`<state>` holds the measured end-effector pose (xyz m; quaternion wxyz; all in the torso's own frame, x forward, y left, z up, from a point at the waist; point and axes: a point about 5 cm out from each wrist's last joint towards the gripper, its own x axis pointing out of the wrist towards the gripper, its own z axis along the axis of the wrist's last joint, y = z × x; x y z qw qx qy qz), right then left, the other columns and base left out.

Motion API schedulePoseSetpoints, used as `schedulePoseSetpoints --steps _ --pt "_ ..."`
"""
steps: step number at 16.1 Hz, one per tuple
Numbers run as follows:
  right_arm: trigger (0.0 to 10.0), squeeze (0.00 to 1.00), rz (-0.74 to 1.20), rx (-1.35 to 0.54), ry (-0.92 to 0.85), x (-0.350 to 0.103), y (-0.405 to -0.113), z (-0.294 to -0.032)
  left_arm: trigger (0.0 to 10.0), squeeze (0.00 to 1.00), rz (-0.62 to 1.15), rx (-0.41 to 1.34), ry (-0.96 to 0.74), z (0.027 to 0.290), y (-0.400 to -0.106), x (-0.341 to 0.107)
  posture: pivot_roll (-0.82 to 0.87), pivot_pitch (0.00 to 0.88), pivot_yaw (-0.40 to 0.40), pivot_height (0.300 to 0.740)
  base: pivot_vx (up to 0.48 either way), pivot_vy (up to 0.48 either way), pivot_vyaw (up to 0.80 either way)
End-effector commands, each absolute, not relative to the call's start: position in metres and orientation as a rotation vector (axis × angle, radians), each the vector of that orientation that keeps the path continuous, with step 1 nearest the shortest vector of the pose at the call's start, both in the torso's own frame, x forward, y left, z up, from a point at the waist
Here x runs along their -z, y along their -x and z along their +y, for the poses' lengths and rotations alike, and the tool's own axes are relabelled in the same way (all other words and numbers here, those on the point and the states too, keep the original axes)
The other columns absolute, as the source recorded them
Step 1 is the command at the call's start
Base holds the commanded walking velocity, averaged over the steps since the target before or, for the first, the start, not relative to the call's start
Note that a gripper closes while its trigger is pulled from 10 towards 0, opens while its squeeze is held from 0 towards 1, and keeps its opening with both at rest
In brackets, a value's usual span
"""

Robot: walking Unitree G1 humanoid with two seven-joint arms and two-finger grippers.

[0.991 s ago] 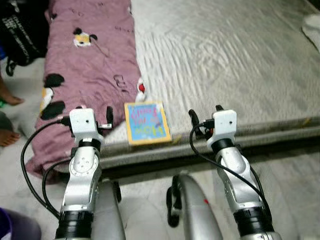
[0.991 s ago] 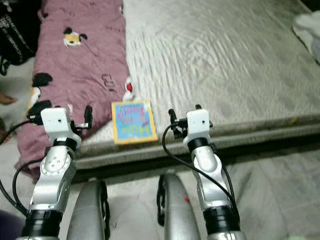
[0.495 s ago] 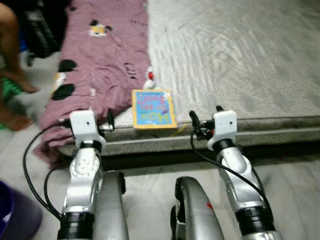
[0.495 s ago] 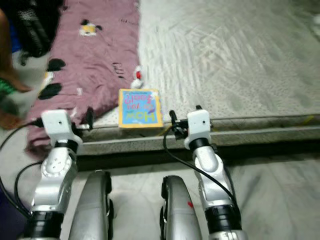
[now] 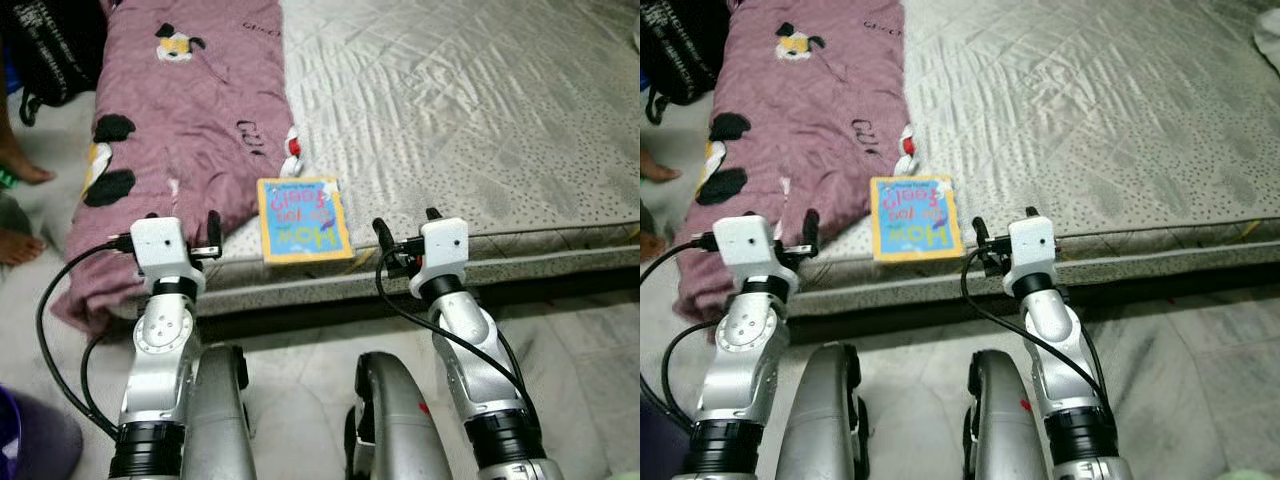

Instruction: Clean up the room

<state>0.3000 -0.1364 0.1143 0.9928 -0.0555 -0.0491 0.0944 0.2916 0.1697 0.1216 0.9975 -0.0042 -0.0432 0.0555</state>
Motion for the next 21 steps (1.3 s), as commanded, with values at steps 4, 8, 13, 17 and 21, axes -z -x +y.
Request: schedulePoseSetpoints --steps 4,8,13,17,21 --pt "10.0 0.0 -0.086 -0.19 0.111 -0.1112 -0.2992 -0.1371 10.0 0.0 -0.08 -0.096 0.017 0.1689 -0.2906 -0.1206 -0.03 0.241 -0.031 0.598 0.335 0.0 0.0" --pt "10.0 0.0 -0.086 -0.188 0.11 -0.1111 -0.2997 -0.137 10.0 0.0 -0.072 -0.089 0.02 0.1684 -0.2913 -0.1196 -0.03 0.242 -0.03 0.598 0.084 0.0 0.0" --pt "10.0 0.0 -0.085 -0.186 0.11 -0.111 -0.3009 -0.1368 10.0 0.0 -0.087 -0.059 0.032 0.1659 -0.2917 -0.1219 -0.03 0.24 -0.028 0.598 0.43 0.0 0.0" --pt "10.0 0.0 -0.084 -0.184 0.112 -0.111 -0.3021 -0.1374 10.0 0.0 -0.081 -0.07 0.038 0.1657 -0.293 -0.1209 -0.03 0.237 -0.029 0.598 0.411 0.0 0.0" --pt "10.0 0.0 -0.083 -0.182 0.112 -0.1107 -0.3029 -0.1374 10.0 0.0 -0.063 -0.076 0.042 0.1651 -0.2935 -0.1192 -0.03 0.232 -0.029 0.598 0.0 0.0 0.0"
